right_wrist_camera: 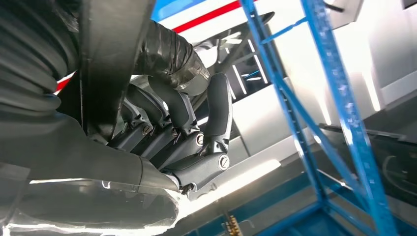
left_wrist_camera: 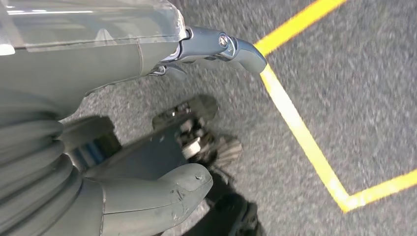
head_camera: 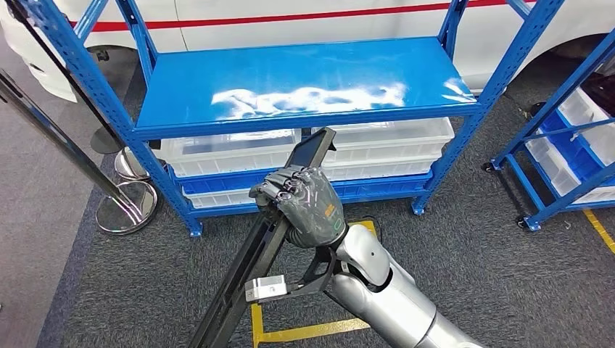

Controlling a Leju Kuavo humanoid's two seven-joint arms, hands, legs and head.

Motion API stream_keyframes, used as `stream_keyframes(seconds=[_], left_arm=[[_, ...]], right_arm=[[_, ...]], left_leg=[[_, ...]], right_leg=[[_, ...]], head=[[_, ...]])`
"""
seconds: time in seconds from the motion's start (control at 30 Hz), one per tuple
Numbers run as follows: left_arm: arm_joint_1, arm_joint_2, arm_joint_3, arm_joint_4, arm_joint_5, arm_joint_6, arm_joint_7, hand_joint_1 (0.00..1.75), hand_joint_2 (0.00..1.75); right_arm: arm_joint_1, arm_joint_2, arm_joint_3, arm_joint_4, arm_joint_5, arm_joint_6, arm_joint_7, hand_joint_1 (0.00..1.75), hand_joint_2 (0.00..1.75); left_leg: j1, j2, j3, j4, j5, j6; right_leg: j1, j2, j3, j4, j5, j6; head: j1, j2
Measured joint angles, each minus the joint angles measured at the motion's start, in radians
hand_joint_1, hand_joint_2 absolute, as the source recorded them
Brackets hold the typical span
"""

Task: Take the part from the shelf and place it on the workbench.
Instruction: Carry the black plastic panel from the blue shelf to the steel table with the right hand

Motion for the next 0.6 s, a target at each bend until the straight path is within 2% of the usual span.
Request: stream_keyframes(seconds=[0.03, 0.1, 0.13, 0.17, 0.2, 0.23, 0.3, 0.33, 0.37, 0.43, 0.5, 0.53, 0.6], left_arm=[[-0.002, 0.000, 0.000, 0.000, 0.000, 0.004, 0.000, 0.00, 1.75], [-0.003, 0.000, 0.000, 0.000, 0.000, 0.011, 0.000, 0.00, 1.75], [-0.003, 0.001, -0.001, 0.000, 0.000, 0.015, 0.000, 0.00, 1.75], [-0.002, 0.001, -0.001, 0.000, 0.000, 0.018, 0.000, 0.00, 1.75], [-0.001, 0.002, -0.001, 0.000, 0.000, 0.021, 0.000, 0.00, 1.75], [-0.001, 0.002, -0.001, 0.000, 0.001, 0.024, 0.000, 0.00, 1.75], [-0.001, 0.002, 0.000, 0.000, 0.007, 0.028, 0.000, 0.00, 1.75], [-0.001, 0.002, 0.000, 0.000, 0.010, 0.030, -0.001, 0.00, 1.75], [0.000, 0.003, 0.000, 0.000, 0.013, 0.032, -0.001, 0.00, 1.75], [0.001, 0.003, 0.000, 0.000, 0.015, 0.035, -0.002, 0.00, 1.75], [0.001, 0.004, 0.001, 0.000, 0.019, 0.037, -0.003, 0.00, 1.75], [0.000, 0.004, 0.001, 0.000, 0.020, 0.038, -0.003, 0.00, 1.75], [0.002, 0.004, 0.001, 0.000, 0.022, 0.038, -0.003, 0.00, 1.75]], right_arm=[[-0.001, -0.001, 0.001, -0.001, -0.006, 0.000, -0.002, 1.75, 1.75], [0.001, -0.005, 0.002, -0.002, -0.017, 0.000, -0.005, 1.75, 1.75], [0.004, -0.007, 0.002, -0.002, -0.022, 0.000, -0.006, 1.75, 1.75], [0.006, -0.010, 0.002, -0.001, -0.026, 0.000, -0.008, 1.75, 1.75], [0.008, -0.012, 0.002, -0.001, -0.029, 0.000, -0.009, 1.75, 1.75], [0.009, -0.014, 0.002, -0.001, -0.032, 0.000, -0.010, 1.75, 1.75], [0.008, -0.015, 0.002, -0.002, -0.035, 0.000, -0.013, 1.75, 1.75], [0.007, -0.015, 0.003, -0.002, -0.036, 0.000, -0.014, 1.75, 1.75], [0.007, -0.015, 0.003, -0.002, -0.036, 0.000, -0.015, 1.75, 1.75], [0.008, -0.016, 0.003, -0.001, -0.037, 0.000, -0.016, 1.75, 1.75], [0.008, -0.016, 0.003, -0.002, -0.038, 0.000, -0.016, 1.75, 1.75], [0.008, -0.016, 0.003, -0.002, -0.038, 0.000, -0.017, 1.75, 1.75], [0.008, -0.016, 0.004, -0.002, -0.039, 0.000, -0.018, 1.75, 1.75]], left_leg=[[0.003, 0.002, 0.001, -0.005, 0.004, 0.007], [0.003, 0.006, -0.003, -0.006, 0.008, 0.013], [0.002, 0.009, -0.006, -0.004, 0.009, 0.014], [0.002, 0.012, -0.008, -0.002, 0.009, 0.013], [0.002, 0.017, -0.010, 0.001, 0.008, 0.013], [0.002, 0.022, -0.011, 0.005, 0.007, 0.011], [0.000, 0.032, -0.013, 0.015, 0.001, 0.004], [-0.003, 0.039, -0.015, 0.020, -0.002, 0.000], [-0.005, 0.045, -0.017, 0.023, -0.004, -0.005], [-0.007, 0.063, -0.018, 0.025, -0.005, -0.014], [-0.004, 0.060, -0.023, 0.041, -0.023, -0.025], [-0.002, 0.048, -0.036, 0.074, -0.047, -0.029], [0.000, 0.020, -0.086, 0.191, -0.116, -0.034]], right_leg=[[0.000, 0.002, -0.016, 0.035, -0.023, 0.005], [-0.004, 0.004, -0.075, 0.159, -0.086, 0.011], [-0.006, 0.004, -0.104, 0.221, -0.107, 0.013], [-0.008, 0.004, -0.122, 0.255, -0.111, 0.015], [-0.009, 0.002, -0.120, 0.250, -0.095, 0.016], [-0.011, -0.002, -0.099, 0.208, -0.063, 0.016], [-0.009, -0.032, -0.035, 0.078, -0.006, 0.014], [-0.006, -0.045, -0.015, 0.033, 0.008, 0.009], [-0.003, -0.053, -0.007, 0.010, 0.010, 0.004], [0.000, -0.039, -0.012, 0.005, 0.011, -0.010], [-0.001, -0.021, -0.015, 0.002, 0.018, -0.024], [-0.003, -0.014, -0.016, 0.000, 0.021, -0.030], [-0.002, 0.002, -0.022, -0.001, 0.027, -0.040]], head=[[0.000, 0.000], [0.000, 0.000], [0.000, 0.000], [0.000, 0.000], [0.000, 0.000], [0.000, 0.000], [0.000, 0.000], [0.000, 0.000], [0.000, 0.000], [0.000, 0.000], [0.000, 0.000], [0.000, 0.000], [0.000, 0.000]])
